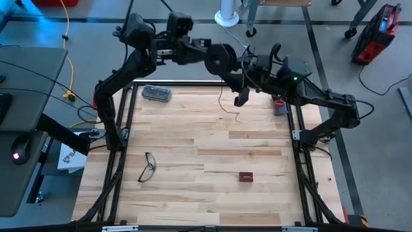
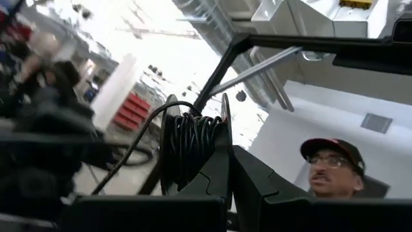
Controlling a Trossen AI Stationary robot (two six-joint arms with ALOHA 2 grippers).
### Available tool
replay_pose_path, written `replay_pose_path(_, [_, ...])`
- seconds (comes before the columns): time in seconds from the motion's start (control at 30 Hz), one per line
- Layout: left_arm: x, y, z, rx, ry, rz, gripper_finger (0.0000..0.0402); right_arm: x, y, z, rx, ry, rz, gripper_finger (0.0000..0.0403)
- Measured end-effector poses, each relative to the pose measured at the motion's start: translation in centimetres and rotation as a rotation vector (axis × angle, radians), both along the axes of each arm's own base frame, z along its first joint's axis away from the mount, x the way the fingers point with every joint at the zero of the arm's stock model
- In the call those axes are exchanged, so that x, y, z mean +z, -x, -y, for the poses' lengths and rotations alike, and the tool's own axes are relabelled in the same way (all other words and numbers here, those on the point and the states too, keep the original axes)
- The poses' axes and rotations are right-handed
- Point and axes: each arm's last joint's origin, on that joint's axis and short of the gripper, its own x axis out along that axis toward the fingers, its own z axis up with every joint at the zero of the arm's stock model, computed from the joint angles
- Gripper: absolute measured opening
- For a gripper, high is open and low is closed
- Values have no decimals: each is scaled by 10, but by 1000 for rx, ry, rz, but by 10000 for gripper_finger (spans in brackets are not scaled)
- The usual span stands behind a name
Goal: Coil cords
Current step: Coil the black wire into the spool
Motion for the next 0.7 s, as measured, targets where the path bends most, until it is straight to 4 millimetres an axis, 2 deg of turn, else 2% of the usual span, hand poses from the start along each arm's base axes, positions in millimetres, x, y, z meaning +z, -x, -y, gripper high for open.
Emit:
replay_pose_path(0.33, [16,29,-15,119,-69,105,1,-7,-1,4,-145,9,-80,132])
replay_pose_path(0.43, [17,32,-17,130,-70,108,1,-10,-6,5,-158,-6,-83,124])
replay_pose_path(0.57, [19,36,-19,152,-69,122,1,-22,-23,9,-152,-55,-100,122])
replay_pose_path(0.7, [27,49,-18,220,-136,203,1,-23,-31,11,-198,-34,-63,122])
